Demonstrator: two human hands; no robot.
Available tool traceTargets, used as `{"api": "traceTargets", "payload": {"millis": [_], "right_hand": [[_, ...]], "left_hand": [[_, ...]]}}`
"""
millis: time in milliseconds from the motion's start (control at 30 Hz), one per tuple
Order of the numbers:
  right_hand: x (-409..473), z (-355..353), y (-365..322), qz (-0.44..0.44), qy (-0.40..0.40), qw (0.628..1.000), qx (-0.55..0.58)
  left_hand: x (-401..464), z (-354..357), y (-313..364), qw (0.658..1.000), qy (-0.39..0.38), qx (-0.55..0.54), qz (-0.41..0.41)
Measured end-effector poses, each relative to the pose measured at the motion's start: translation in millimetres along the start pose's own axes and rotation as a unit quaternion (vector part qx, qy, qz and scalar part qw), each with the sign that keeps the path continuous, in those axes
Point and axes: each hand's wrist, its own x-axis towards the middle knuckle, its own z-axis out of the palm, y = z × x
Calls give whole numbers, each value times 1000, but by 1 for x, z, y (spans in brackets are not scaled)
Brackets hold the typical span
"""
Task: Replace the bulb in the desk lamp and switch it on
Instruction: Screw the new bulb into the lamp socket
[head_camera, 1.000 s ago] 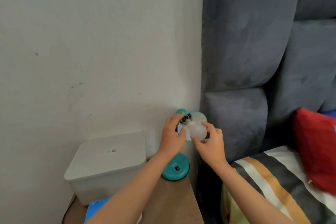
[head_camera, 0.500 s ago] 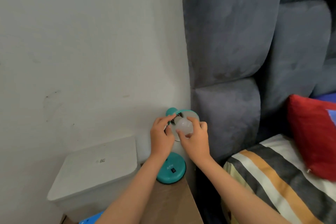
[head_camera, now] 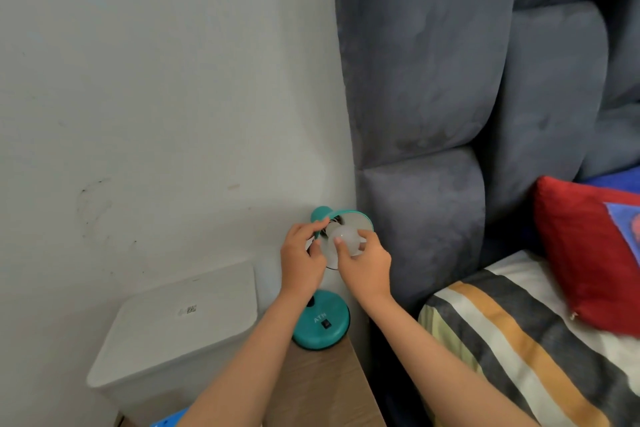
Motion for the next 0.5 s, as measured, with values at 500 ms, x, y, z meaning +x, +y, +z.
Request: {"api": "traceTargets", "payload": {"millis": [500], "right_hand": [[-7,1,-4,-26,-8,1000,-8]], "left_hand": [[0,-5,2,1000,-22,3,-16]]}}
